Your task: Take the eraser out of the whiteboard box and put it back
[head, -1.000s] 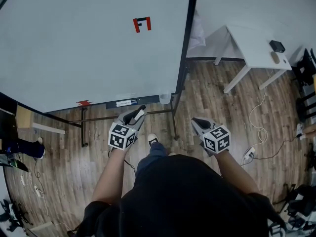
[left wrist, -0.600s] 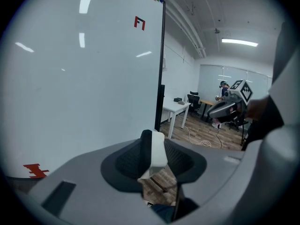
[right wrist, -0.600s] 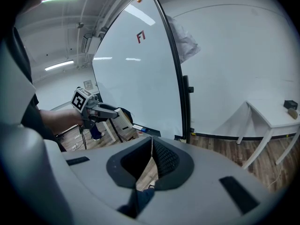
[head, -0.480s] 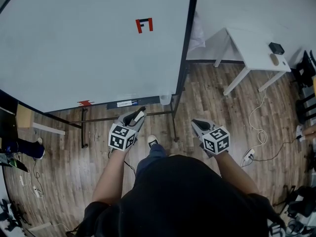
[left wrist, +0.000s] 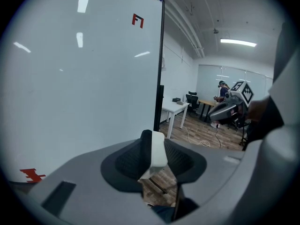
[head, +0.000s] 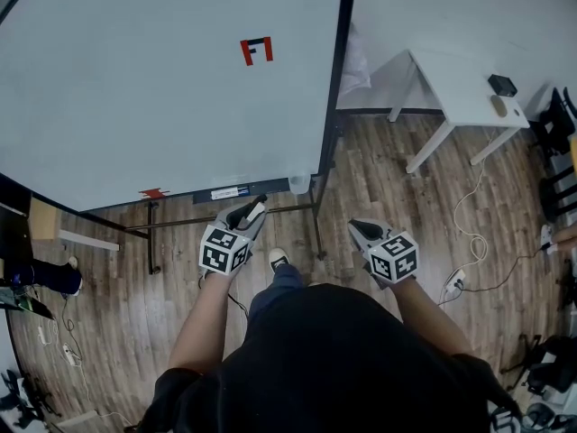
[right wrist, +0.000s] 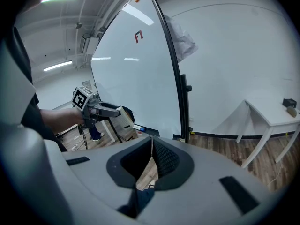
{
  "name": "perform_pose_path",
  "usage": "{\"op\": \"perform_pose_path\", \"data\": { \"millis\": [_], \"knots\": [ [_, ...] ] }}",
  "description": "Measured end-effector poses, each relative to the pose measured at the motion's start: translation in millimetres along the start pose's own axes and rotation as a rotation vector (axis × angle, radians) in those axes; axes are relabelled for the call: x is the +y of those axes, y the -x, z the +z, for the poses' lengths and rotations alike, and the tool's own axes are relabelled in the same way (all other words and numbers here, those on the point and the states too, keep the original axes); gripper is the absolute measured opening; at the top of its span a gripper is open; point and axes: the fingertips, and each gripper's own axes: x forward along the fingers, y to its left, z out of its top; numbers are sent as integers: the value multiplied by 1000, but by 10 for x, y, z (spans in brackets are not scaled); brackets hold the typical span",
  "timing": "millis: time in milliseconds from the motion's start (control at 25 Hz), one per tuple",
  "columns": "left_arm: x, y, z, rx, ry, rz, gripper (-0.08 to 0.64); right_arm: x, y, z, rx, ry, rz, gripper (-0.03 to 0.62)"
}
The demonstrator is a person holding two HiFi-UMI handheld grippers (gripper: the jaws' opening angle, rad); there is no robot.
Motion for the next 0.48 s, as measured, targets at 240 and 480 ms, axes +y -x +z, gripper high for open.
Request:
{"op": "perform_pose_path", "data": {
  "millis": [240, 480],
  "knots": [
    [32, -156, 104, -4, -7, -16, 155, -70, -46, -22, 8, -13, -5, 2],
    [39, -313, 224, -6, -18, -34, 155, -146, -101, -17, 15, -22, -5, 2]
  ]
}}
